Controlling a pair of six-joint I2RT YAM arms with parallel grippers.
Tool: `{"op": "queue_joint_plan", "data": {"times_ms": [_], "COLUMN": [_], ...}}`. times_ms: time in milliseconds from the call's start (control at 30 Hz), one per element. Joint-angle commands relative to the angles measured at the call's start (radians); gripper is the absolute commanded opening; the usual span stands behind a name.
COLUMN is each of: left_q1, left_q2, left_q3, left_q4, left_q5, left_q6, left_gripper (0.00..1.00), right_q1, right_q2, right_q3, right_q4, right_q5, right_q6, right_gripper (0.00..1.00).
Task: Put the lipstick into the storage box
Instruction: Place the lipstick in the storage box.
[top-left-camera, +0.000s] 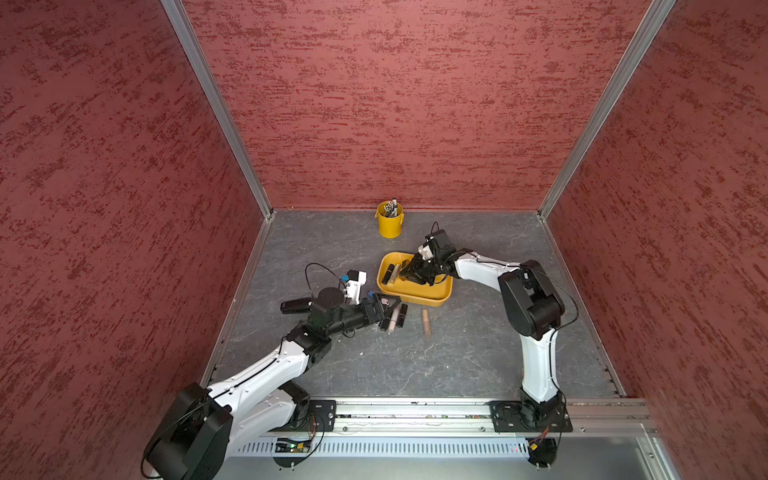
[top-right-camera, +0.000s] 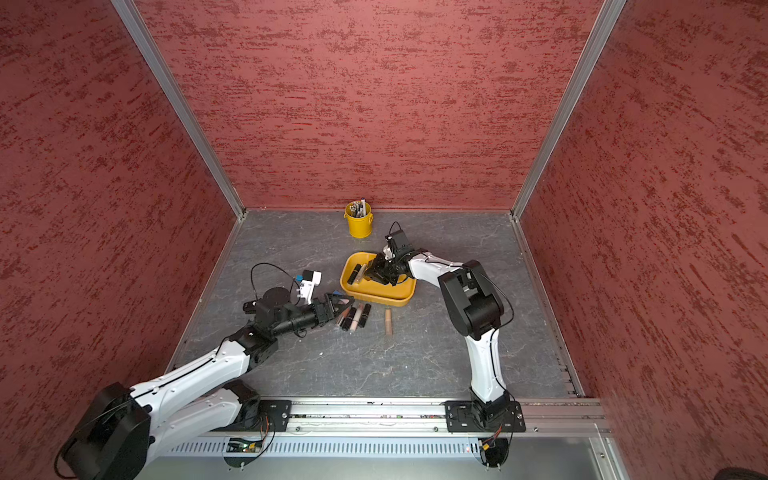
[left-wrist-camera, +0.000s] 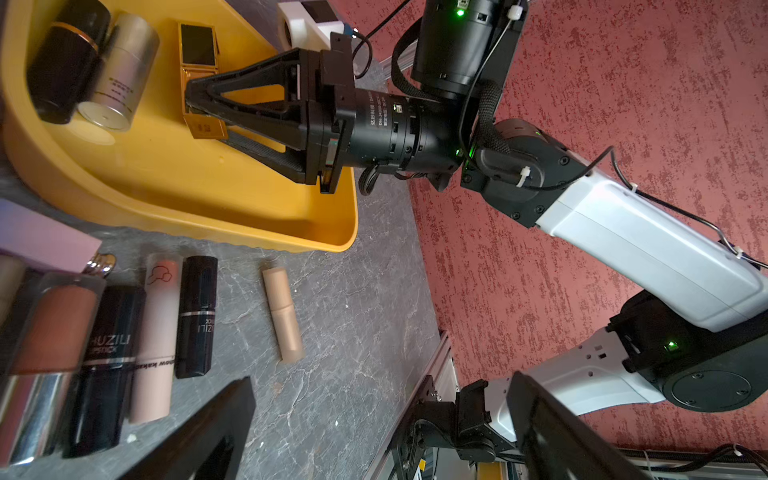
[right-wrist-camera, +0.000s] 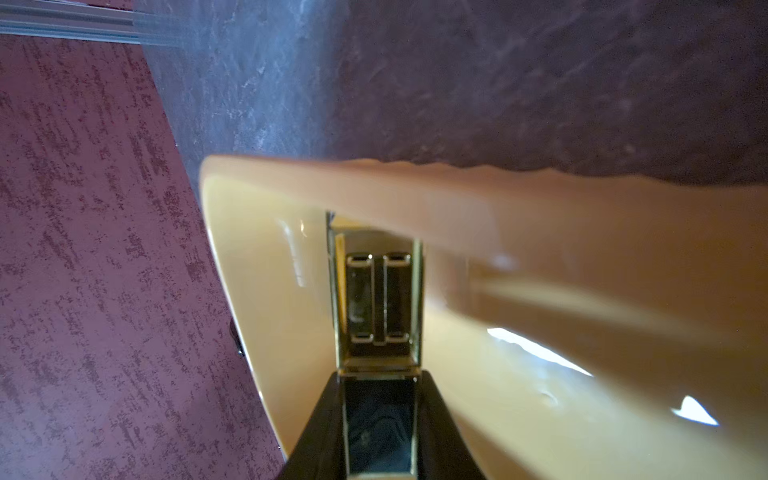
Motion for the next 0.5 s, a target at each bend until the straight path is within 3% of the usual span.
{"op": "queue_joint_plan", "data": {"times_ms": [0, 333, 467], "left_q1": [0.013, 0.031, 0.038], "left_q2": [-0.027, -0.081, -0.087], "left_q3": [-0.022, -0.04, -0.043], "left_q4": [-0.047, -0.102, -0.11], "left_q5": [-0.014, -0.024, -0.024], "left_q6": [0.018, 0.02, 0.019], "left_gripper": [1.0, 1.0, 1.0], "right_q1": [-0.007, -0.006, -0.007], "right_q2": [0.022, 0.053, 0.057], "right_q3": [0.037, 0.059, 0.057], "right_q4": [0.01, 0.0, -0.002], "right_q5": [0.013, 0.013, 0.013], "right_q6": [0.003, -0.005, -0.013], "right_gripper": [0.17, 0.21, 0.26]}}
